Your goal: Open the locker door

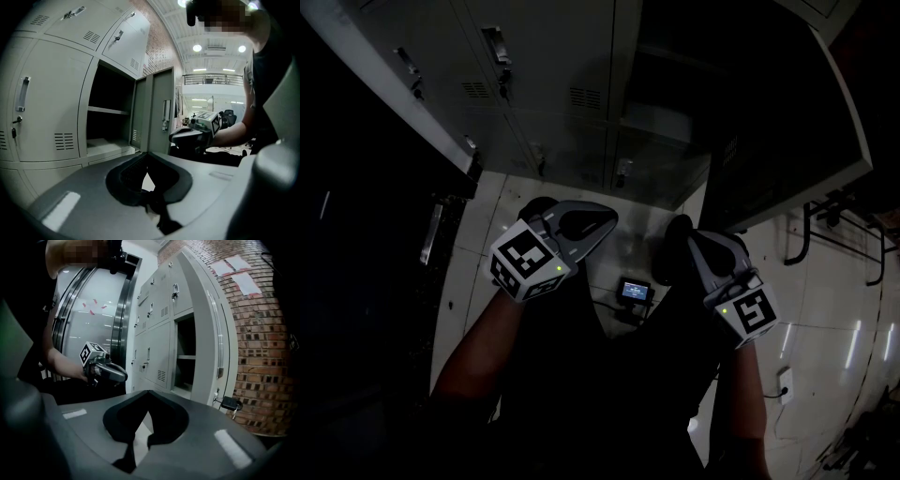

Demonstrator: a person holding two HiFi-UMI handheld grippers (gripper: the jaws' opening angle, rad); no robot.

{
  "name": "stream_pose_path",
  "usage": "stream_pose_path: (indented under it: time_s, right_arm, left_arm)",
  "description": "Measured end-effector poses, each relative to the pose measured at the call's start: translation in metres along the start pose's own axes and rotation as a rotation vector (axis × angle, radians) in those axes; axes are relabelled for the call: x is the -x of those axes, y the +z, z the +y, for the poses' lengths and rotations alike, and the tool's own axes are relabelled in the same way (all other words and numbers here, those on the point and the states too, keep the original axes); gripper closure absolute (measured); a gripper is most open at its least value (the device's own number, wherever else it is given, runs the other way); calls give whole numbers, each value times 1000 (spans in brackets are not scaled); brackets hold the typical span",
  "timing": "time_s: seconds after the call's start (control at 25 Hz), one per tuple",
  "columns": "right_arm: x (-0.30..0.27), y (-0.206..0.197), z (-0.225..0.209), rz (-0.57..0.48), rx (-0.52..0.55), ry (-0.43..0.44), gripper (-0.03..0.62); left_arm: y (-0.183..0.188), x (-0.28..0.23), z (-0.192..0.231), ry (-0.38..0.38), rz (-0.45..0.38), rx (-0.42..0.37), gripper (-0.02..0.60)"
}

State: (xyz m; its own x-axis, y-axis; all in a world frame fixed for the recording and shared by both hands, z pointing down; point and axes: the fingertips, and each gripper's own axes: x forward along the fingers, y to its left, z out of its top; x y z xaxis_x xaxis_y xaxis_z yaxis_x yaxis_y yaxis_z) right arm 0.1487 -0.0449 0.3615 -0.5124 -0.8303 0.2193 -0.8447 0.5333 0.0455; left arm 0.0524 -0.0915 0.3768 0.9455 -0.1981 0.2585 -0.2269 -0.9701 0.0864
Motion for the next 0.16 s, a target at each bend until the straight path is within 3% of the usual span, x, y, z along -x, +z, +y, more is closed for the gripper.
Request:
stream_pose_path:
  time_s: [0.16]
  right_arm:
    - [-1, 1, 0, -3, -1, 1, 593]
  left_arm:
    - [0, 0, 1, 1, 0, -1, 571]
